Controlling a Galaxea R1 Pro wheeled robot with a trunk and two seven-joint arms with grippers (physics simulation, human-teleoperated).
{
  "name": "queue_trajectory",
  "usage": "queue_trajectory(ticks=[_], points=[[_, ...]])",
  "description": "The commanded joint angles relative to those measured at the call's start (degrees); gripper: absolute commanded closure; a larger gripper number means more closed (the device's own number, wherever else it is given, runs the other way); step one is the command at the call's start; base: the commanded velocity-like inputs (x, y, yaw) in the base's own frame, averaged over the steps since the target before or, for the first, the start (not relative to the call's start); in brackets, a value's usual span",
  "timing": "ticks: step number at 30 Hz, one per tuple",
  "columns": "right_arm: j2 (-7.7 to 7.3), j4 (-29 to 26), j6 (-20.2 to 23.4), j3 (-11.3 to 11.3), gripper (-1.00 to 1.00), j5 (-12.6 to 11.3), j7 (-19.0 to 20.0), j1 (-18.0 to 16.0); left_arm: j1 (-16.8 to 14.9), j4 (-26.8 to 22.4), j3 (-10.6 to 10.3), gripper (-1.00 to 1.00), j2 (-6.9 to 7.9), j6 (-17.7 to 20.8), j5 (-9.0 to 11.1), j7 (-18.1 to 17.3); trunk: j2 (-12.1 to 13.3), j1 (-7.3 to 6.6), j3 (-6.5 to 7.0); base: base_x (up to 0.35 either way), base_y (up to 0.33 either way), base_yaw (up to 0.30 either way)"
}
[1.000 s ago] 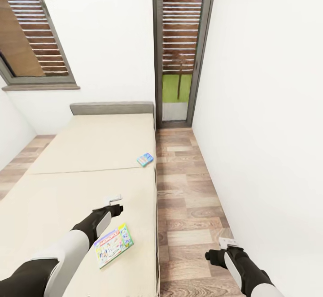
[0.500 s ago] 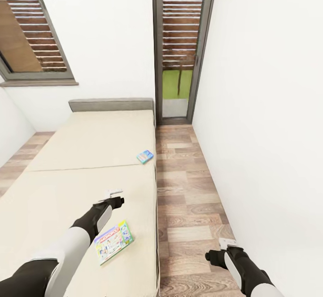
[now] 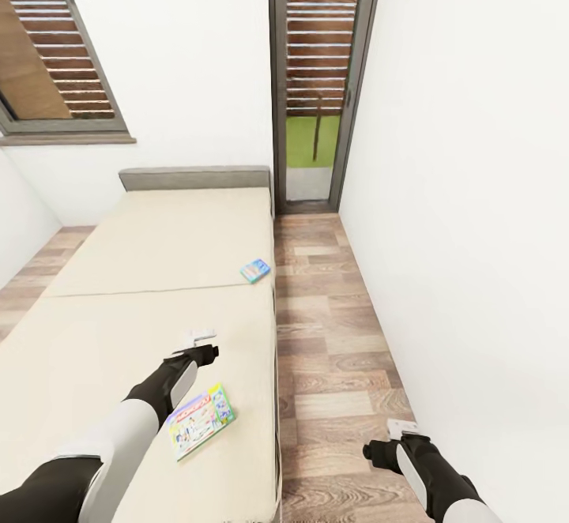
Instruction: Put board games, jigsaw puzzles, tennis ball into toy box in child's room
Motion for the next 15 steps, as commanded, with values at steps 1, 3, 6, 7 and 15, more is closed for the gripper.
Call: queue_trajectory(ticks=[1, 3, 6, 7, 15], points=[[0.01, -0.10, 0.31, -0.15, -1.00, -0.09, 0.03, -0.02, -0.02, -0.11, -0.01, -1.00, -0.02, 0.29, 0.52, 0.26, -0.11, 0.03, -0.19, 0.000, 0.000, 0.000], [0.00, -0.10, 0.31, -0.15, -1.00, -0.09, 0.03, -0.02, -0.02, -0.11, 0.00, -1.00, -0.03, 0.29, 0.52, 0.25, -0.11, 0.03, -0.38, 0.000, 0.000, 0.000], [0.01, -0.10, 0.31, -0.15, -1.00, -0.08, -0.01, -0.02, -0.02, -0.13, -0.01, -1.00, -0.04, 0.29, 0.52, 0.23, -0.11, 0.03, -0.67, 0.000, 0.000, 0.000], [0.03, -0.10, 0.31, -0.15, -1.00, -0.08, -0.02, -0.02, -0.02, -0.14, 0.00, -1.00, -0.04, 0.30, 0.52, 0.22, -0.11, 0.03, -0.76, 0.000, 0.000, 0.000], [0.01, -0.10, 0.31, -0.15, -1.00, -0.08, 0.01, -0.02, -0.02, -0.09, 0.04, -1.00, -0.09, 0.30, 0.52, 0.16, -0.11, 0.03, -1.52, 0.000, 0.000, 0.000]])
